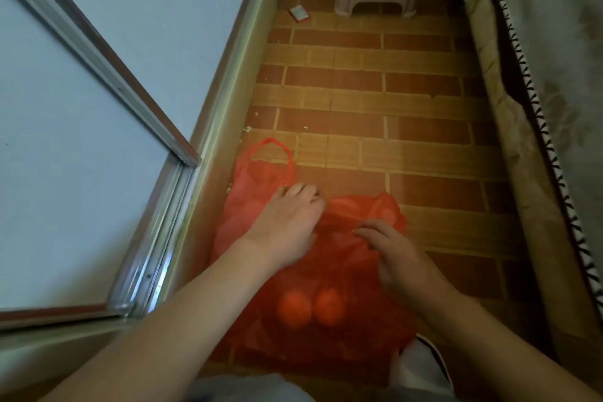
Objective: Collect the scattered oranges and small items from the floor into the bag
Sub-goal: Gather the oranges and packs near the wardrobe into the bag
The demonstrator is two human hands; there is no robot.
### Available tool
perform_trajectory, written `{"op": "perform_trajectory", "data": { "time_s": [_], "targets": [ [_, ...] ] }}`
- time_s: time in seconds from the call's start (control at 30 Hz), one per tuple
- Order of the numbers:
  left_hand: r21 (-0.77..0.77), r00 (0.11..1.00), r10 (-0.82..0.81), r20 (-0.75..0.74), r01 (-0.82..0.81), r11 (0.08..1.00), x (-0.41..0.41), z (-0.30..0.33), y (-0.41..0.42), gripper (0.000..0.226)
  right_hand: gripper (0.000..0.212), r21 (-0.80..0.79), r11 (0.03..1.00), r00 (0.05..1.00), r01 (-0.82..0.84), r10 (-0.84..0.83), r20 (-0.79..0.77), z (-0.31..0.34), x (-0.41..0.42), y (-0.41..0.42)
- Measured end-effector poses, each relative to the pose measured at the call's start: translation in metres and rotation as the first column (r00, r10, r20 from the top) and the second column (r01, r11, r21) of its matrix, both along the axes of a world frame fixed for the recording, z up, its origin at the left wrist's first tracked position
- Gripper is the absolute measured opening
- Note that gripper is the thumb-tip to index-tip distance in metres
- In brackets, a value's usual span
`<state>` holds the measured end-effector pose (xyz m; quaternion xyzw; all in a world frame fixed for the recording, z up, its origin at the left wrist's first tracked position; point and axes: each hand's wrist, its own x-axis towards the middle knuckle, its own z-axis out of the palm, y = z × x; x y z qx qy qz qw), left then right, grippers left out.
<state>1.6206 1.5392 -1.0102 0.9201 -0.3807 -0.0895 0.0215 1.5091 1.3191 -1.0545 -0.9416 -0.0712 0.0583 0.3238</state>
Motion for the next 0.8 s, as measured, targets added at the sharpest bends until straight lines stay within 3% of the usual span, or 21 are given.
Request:
{"op": "perform_trajectory", "data": {
  "time_s": [0.07,0.2,0.4,0.5,0.57,0.63,0.7,0.8],
  "targets": [
    [0.161,1.0,0.011,-0.001,-0.011,0.987,0.004,-0.025,0.002,0.059,0.063,0.021,1.0,0.999,0.02,-0.021,0.05,0.011,-0.01,0.0],
    [0.246,0.996,0.085,-0.011,-0.08,0.966,-0.002,-0.059,0.016,0.057,0.054,0.185,0.981,0.991,-0.063,0.04,0.127,0.038,-0.021,-0.005],
    [0.154,0.997,0.075,-0.024,-0.071,0.986,-0.013,-0.094,0.031,0.077,0.055,0.475,0.876,0.995,-0.086,0.052,0.084,0.064,-0.02,0.001],
    [0.071,0.998,0.06,0.021,-0.061,0.996,-0.014,-0.101,0.029,0.053,0.053,0.524,0.849,0.997,-0.072,0.074,0.018,0.075,-0.021,0.0],
    [0.008,0.997,0.063,0.049,-0.063,0.998,-0.013,-0.101,0.032,0.025,0.05,0.468,0.882,0.998,-0.051,0.06,-0.004,0.082,-0.019,-0.005],
    [-0.073,0.993,0.075,0.094,-0.068,0.995,-0.017,-0.096,0.04,0.014,0.04,0.349,0.937,0.999,-0.033,0.034,0.003,0.089,-0.014,-0.014],
    [-0.187,0.99,0.066,0.126,-0.042,0.981,-0.025,-0.083,0.05,0.015,0.027,0.219,0.976,0.998,-0.013,0.001,0.057,0.094,-0.007,-0.022],
    [-0.255,0.988,0.0,0.154,0.04,0.966,-0.044,-0.055,0.068,0.017,0.032,0.042,0.998,0.982,0.041,-0.048,0.185,0.093,0.013,-0.017]
  ]
}}
